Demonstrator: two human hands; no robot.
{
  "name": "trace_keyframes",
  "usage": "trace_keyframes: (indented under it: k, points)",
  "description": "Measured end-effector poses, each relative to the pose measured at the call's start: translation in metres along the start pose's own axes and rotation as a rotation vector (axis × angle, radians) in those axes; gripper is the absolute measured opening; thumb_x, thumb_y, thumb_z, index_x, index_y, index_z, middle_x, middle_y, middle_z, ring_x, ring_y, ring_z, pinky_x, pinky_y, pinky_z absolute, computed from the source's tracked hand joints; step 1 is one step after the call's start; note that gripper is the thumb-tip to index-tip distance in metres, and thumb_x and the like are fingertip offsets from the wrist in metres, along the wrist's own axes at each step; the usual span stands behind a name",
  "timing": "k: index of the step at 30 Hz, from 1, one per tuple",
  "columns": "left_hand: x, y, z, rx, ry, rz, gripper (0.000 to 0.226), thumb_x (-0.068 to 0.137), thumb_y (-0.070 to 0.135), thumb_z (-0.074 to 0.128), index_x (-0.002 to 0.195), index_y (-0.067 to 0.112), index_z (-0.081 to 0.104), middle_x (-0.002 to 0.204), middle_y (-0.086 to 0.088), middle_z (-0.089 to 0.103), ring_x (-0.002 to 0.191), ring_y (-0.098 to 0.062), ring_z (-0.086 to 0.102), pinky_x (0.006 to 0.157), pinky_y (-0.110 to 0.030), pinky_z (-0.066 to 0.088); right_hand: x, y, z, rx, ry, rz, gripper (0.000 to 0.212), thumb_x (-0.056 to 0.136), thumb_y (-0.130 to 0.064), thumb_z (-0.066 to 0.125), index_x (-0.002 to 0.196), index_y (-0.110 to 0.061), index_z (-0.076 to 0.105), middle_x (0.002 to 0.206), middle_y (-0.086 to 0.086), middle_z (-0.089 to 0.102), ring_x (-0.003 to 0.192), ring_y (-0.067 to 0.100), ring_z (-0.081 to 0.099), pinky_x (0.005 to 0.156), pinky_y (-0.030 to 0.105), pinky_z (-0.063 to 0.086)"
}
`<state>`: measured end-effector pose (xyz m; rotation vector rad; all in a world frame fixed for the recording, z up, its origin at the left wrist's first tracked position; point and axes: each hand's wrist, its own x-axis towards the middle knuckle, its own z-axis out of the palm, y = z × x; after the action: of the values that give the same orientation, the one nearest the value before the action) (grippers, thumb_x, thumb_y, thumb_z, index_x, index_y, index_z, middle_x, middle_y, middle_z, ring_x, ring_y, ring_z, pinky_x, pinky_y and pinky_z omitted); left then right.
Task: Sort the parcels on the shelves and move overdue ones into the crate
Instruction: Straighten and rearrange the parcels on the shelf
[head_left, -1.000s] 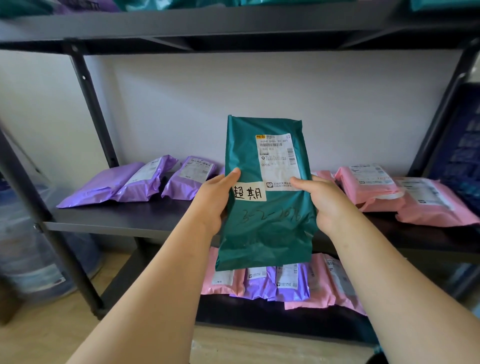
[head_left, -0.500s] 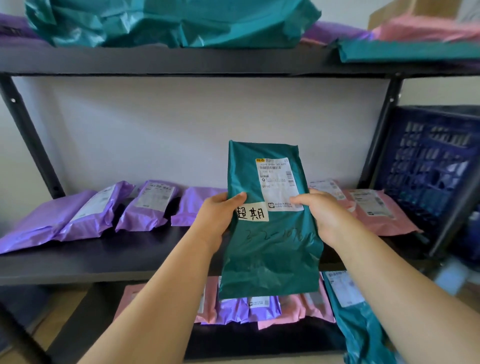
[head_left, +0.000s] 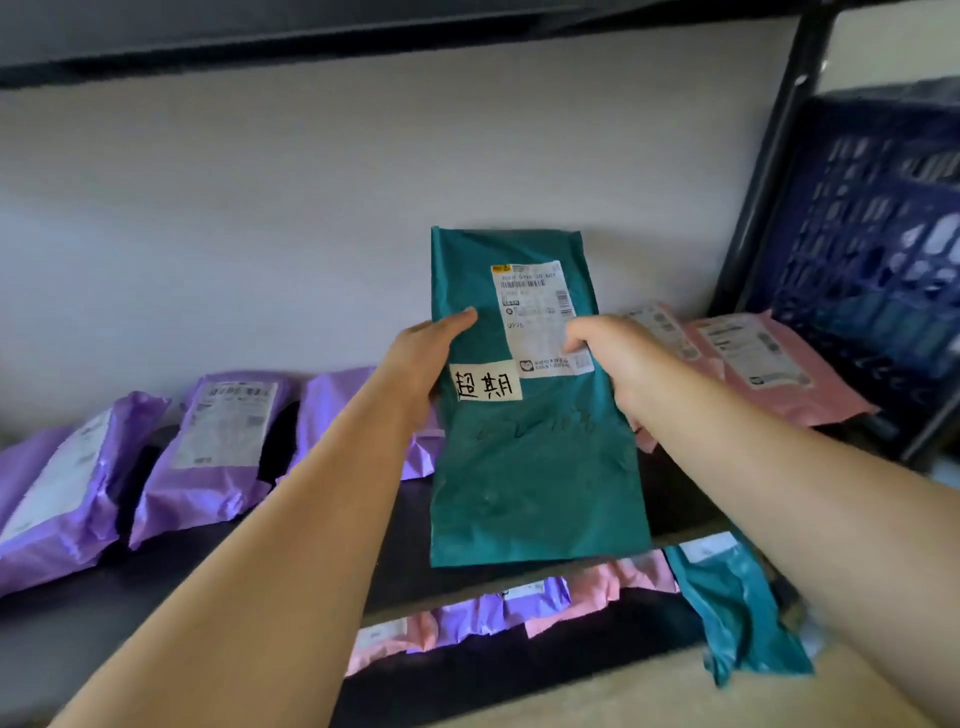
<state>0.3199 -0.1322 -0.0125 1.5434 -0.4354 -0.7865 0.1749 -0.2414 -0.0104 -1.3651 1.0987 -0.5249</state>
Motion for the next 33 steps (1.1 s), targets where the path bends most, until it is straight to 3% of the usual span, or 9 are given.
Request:
trace_keyframes:
  k: [3, 11, 16, 18, 21, 24, 26, 30, 33]
  points:
    - [0.014, 0.008, 0.002, -0.001, -0.022, -0.082, 0.021, 0.086, 0.030, 0.071, 0.098, 0.013, 0.071, 0.092, -0.008, 0.077, 0.088, -0.028, 0.073, 0.090, -0.049, 0.056, -0.015, -0.022, 0.005, -0.011, 0.015, 0.078, 0.020, 0.069, -0.010, 0.059, 0.086, -0.007, 0.049, 0.099, 0.010, 0.054, 0.084, 0.023, 0.048, 0.073, 0.027, 0.037]
    - [-0.012, 0.026, 0.022, -0.022, 0.006, -0.329, 0.028, 0.084, 0.035, 0.074, 0.099, 0.011, 0.071, 0.094, -0.013, 0.076, 0.082, -0.031, 0.072, 0.082, -0.049, 0.059, -0.032, -0.061, -0.017, -0.125, 0.034, 0.223, 0.005, 0.086, -0.003, 0.054, 0.090, -0.004, 0.051, 0.083, 0.004, 0.047, 0.067, 0.013, 0.041, 0.056, 0.023, 0.032]
    - [-0.049, 0.053, 0.032, -0.058, -0.019, -0.396, 0.028, 0.089, 0.032, 0.068, 0.107, 0.011, 0.067, 0.090, -0.013, 0.072, 0.065, -0.024, 0.068, 0.055, -0.035, 0.059, -0.069, -0.083, -0.042, -0.227, -0.013, 0.241, 0.029, 0.095, -0.004, 0.049, 0.069, -0.004, 0.037, 0.082, 0.008, 0.041, 0.061, 0.011, 0.026, 0.051, 0.020, 0.029]
    - [-0.064, 0.060, 0.035, -0.053, 0.001, -0.431, 0.026, 0.089, 0.031, 0.069, 0.105, 0.010, 0.067, 0.090, -0.014, 0.072, 0.064, -0.024, 0.068, 0.055, -0.034, 0.059, -0.091, -0.096, -0.053, -0.274, -0.043, 0.216, 0.011, 0.098, 0.001, 0.045, 0.090, 0.005, 0.052, 0.115, 0.016, 0.048, 0.063, 0.012, 0.026, 0.041, 0.012, 0.028]
    - [-0.094, 0.070, 0.035, -0.051, 0.020, -0.499, 0.035, 0.090, 0.028, 0.069, 0.118, 0.007, 0.065, 0.108, -0.020, 0.071, 0.073, -0.028, 0.069, 0.065, -0.041, 0.060, -0.116, -0.105, -0.065, -0.144, -0.053, 0.292, 0.024, 0.099, 0.004, 0.043, 0.120, 0.009, 0.054, 0.143, 0.028, 0.041, 0.097, 0.026, 0.049, 0.054, 0.008, 0.037]
    - [-0.126, 0.086, 0.034, -0.029, 0.025, -0.570, 0.031, 0.091, 0.025, 0.067, 0.118, 0.008, 0.066, 0.107, -0.019, 0.072, 0.073, -0.026, 0.069, 0.062, -0.038, 0.060, -0.136, -0.107, -0.071, -0.133, -0.084, 0.327, 0.014, 0.095, 0.000, 0.049, 0.105, 0.002, 0.057, 0.107, 0.025, 0.052, 0.066, 0.013, 0.046, 0.046, 0.008, 0.036]
    - [-0.150, 0.101, 0.032, -0.015, 0.007, -0.642, 0.021, 0.094, 0.022, 0.063, 0.111, 0.010, 0.066, 0.098, -0.015, 0.072, 0.071, -0.023, 0.069, 0.059, -0.034, 0.060, -0.153, -0.115, -0.077, -0.150, -0.034, 0.440, 0.003, 0.094, -0.001, 0.049, 0.097, -0.003, 0.049, 0.094, 0.015, 0.046, 0.066, 0.014, 0.037, 0.052, 0.020, 0.036]
    - [-0.192, 0.132, 0.027, 0.030, -0.057, -0.774, 0.021, 0.097, 0.013, 0.055, 0.115, 0.007, 0.063, 0.091, -0.014, 0.071, 0.070, -0.024, 0.070, 0.052, -0.032, 0.058, -0.194, -0.138, -0.092, -0.126, 0.004, 0.545, 0.027, 0.093, 0.001, 0.050, 0.120, 0.003, 0.053, 0.115, 0.020, 0.048, 0.102, 0.032, 0.049, 0.081, 0.030, 0.039]
    - [-0.221, 0.160, 0.026, 0.067, -0.124, -0.805, 0.017, 0.098, 0.007, 0.053, 0.112, 0.005, 0.062, 0.089, -0.015, 0.072, 0.070, -0.024, 0.071, 0.053, -0.031, 0.058, -0.233, -0.156, -0.108, -0.084, 0.030, 0.586, 0.042, 0.089, -0.002, 0.056, 0.130, 0.006, 0.055, 0.136, 0.025, 0.054, 0.128, 0.038, 0.050, 0.080, 0.033, 0.043]
